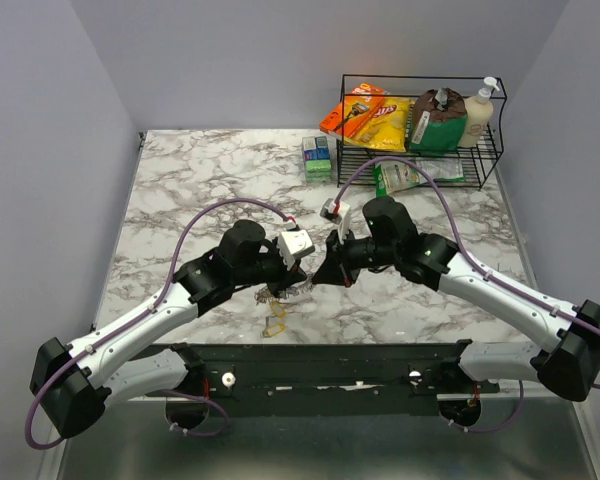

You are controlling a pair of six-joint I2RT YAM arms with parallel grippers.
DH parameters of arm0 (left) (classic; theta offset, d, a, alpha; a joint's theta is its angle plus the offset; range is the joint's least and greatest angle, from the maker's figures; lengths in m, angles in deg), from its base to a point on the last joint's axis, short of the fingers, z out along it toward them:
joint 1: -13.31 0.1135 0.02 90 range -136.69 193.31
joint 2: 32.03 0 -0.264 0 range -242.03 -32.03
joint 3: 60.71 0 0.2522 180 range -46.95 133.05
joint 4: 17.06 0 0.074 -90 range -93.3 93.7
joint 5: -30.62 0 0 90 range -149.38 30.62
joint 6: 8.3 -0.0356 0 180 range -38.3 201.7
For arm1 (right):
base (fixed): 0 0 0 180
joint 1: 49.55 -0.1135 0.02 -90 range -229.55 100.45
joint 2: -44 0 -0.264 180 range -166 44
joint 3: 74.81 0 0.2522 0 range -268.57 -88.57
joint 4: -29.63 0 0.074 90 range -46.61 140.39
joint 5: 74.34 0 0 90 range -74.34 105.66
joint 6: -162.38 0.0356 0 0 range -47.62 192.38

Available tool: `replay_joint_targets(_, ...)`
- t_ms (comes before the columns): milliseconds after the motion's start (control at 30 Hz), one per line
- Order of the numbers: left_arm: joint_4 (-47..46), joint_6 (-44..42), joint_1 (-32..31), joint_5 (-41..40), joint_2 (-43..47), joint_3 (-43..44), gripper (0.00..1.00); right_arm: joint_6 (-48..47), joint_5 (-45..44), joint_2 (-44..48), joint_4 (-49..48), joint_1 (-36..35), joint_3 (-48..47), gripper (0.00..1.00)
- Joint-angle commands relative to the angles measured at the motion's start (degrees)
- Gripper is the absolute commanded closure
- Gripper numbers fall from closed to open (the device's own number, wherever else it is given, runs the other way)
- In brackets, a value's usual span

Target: Put the keys on the keyring

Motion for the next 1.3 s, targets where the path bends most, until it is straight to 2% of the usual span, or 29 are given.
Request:
replay_joint_targets(0, 0.03, 0.29, -0.31, -0.46, 0.21, 2.42, 1.0, 0.71, -2.78, -0.8, -2.47, -1.47, -2.01, 1.0)
replay_joint_targets(367, 0.21, 0.65, -0.31, -0.37, 0.3, 2.6, 1.0, 2.56, -11.31, -2.21, -1.95, -2.79, -3.33, 1.0)
replay_joint_targets(833, 0.3, 0.73, -0.31, -0.81, 0.3, 2.68, 1.0, 2.56, -12.02, -3.26, -1.6, -3.76, -3.51, 1.0)
replay_joint_targets(1267, 0.21, 0.91, -0.31, -0.29, 0.3, 2.77, 1.0, 2.29, -17.1, -4.32, 0.42, -5.25, -4.56, 1.0)
